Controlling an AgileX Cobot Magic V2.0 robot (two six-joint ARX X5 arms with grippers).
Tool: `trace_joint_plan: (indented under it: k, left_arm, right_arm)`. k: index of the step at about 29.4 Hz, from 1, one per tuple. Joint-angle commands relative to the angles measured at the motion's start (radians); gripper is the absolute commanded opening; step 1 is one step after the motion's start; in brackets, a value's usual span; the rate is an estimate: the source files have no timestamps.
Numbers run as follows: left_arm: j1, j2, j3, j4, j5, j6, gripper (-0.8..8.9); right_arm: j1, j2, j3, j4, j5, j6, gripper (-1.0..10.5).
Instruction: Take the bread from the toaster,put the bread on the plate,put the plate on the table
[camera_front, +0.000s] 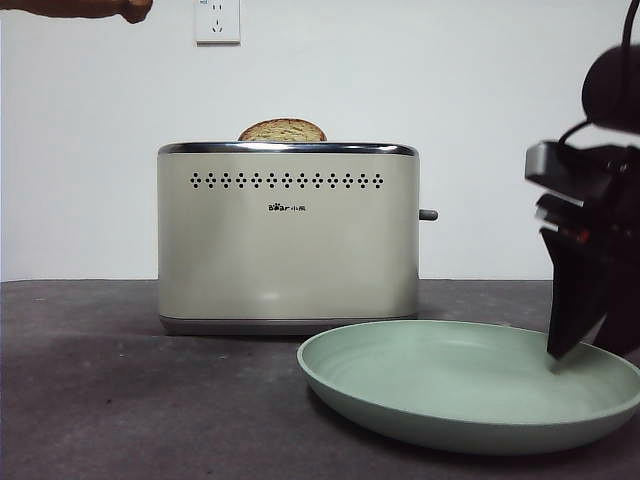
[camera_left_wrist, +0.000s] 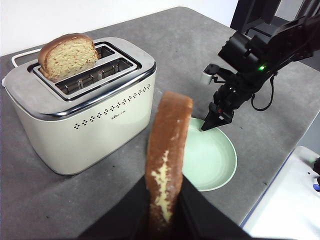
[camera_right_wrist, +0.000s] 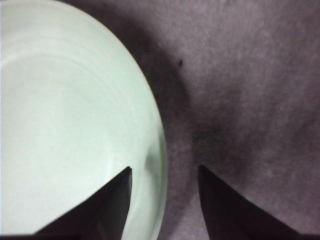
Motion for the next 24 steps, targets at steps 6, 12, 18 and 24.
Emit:
trace_joint_plan:
  k: [6,12,18,24]
  left_arm:
    - [-0.002,0.005,0.010,0.014,0.033,-0.027,0.07]
    - [-0.002,0.013,0.010,0.021,0.068,-0.036,0.06]
    - [-0.002,0.058,0.010,0.029,0.140,-0.072,0.06]
    - [-0.002,0.140,0.010,0.076,0.266,-0.120,0.06]
  right_arm:
    - [0.004,0.048,0.006,0.013,-0.012,0.008,0.1]
    - [0.005,0.019,0.006,0.012,-0.087,0.019,0.0]
    - [0.042,-0.110,0.006,0.001,-0.128,0.061,0.0]
    - [0.114,-0.264,0.006,-0.014,-0.131,0.118,0.0]
